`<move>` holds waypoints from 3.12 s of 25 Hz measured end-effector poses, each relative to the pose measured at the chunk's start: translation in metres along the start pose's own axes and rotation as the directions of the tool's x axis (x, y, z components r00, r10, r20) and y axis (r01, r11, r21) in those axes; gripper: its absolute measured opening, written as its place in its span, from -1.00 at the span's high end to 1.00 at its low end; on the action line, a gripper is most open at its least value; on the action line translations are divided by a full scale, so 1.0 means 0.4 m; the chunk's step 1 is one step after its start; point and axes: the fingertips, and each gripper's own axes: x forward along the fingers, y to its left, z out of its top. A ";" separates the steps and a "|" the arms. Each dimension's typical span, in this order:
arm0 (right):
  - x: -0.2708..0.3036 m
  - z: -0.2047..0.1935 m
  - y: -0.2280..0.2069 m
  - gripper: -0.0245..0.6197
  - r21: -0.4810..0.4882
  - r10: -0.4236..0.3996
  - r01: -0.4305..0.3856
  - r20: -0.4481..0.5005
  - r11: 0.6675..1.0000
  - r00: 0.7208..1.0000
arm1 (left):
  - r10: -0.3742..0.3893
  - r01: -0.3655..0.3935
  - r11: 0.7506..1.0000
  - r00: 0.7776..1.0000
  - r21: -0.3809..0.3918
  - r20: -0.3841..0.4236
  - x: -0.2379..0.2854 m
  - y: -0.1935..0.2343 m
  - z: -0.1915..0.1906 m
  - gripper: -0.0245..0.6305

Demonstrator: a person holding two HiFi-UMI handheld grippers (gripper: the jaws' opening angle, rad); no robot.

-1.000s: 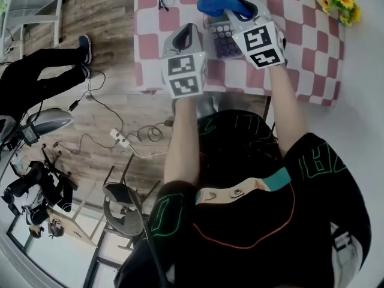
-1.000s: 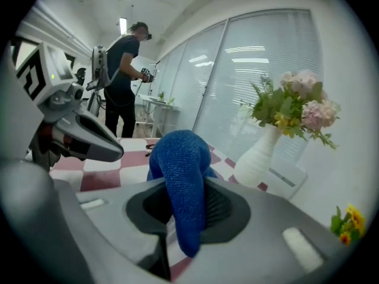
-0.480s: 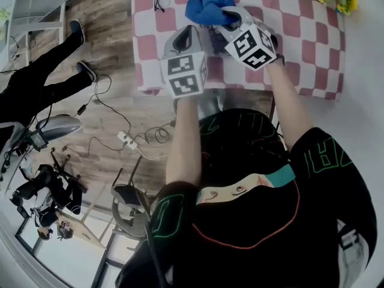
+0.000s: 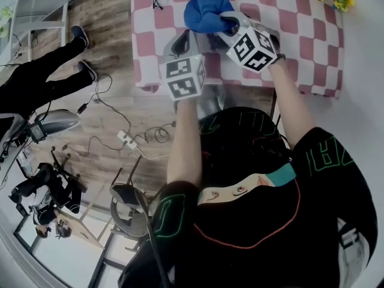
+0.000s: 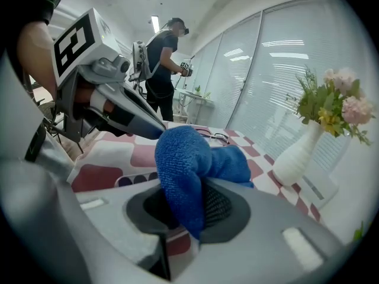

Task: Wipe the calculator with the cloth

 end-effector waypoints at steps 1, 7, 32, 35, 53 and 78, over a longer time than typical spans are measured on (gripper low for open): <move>-0.001 0.000 0.005 0.62 -0.004 0.006 -0.006 0.001 1.000 1.000 | 0.004 -0.004 1.000 1.000 -0.004 0.001 -0.003 0.002 -0.004 0.89; -0.025 -0.009 0.037 0.62 -0.004 0.028 -0.028 0.005 1.000 1.000 | 0.013 -0.013 1.000 1.000 -0.012 0.001 -0.024 -0.002 -0.020 0.89; -0.120 -0.031 0.177 0.62 0.091 0.146 -0.146 0.002 0.985 0.989 | -0.019 0.019 1.000 0.998 -0.011 0.056 -0.074 -0.025 -0.012 0.89; -0.132 -0.031 0.196 0.62 0.121 0.203 -0.203 0.008 0.972 0.979 | -0.024 0.025 1.000 0.998 -0.011 0.063 -0.070 -0.031 -0.001 0.89; -0.248 0.025 0.129 0.62 0.210 0.240 -0.277 0.185 0.937 0.953 | -0.063 0.056 0.997 0.984 0.049 0.168 -0.071 -0.075 0.122 0.90; -0.503 0.224 -0.387 0.63 0.565 -0.549 0.274 0.398 0.778 0.735 | -0.097 0.003 0.984 0.845 0.177 0.526 -0.156 -0.101 0.563 0.89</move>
